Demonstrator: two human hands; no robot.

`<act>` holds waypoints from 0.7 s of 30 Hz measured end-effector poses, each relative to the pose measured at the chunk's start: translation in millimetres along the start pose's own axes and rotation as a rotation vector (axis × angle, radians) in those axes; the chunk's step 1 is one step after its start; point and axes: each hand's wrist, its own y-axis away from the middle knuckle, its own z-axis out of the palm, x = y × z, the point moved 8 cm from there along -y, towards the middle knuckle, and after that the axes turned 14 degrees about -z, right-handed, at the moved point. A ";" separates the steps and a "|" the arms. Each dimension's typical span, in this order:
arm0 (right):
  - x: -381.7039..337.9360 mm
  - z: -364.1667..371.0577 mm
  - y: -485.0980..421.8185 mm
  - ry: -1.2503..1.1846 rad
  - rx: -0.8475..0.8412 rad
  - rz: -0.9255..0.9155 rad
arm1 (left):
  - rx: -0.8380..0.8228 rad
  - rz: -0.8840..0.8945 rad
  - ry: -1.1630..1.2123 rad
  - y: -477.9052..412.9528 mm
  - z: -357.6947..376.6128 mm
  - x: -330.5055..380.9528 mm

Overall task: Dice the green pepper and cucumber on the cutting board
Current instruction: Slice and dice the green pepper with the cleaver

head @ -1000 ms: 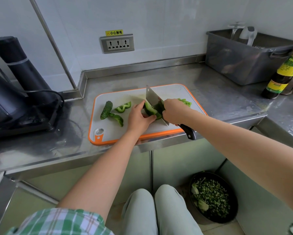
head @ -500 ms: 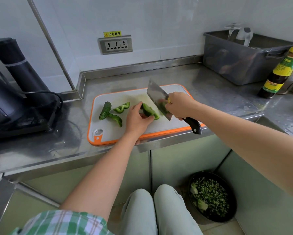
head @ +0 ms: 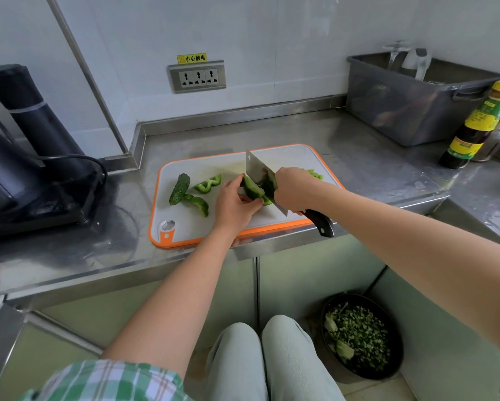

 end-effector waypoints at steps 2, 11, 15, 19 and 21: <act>-2.6 0.0 -1.6 0.016 -0.002 -0.007 | 0.005 -0.004 -0.009 -1.5 0.5 -1.5; 1.1 8.6 -19.4 -0.001 0.084 0.016 | 0.037 -0.038 0.020 3.9 -3.1 2.2; 22.7 10.4 -16.8 -0.182 0.169 0.064 | 0.061 -0.041 0.046 6.8 -4.3 3.2; 24.7 2.8 -10.0 -0.205 0.211 0.027 | 0.074 -0.050 0.026 5.4 -4.0 2.0; 17.7 -6.2 -6.7 -0.177 0.194 -0.005 | 0.066 -0.059 0.016 4.6 -3.6 2.1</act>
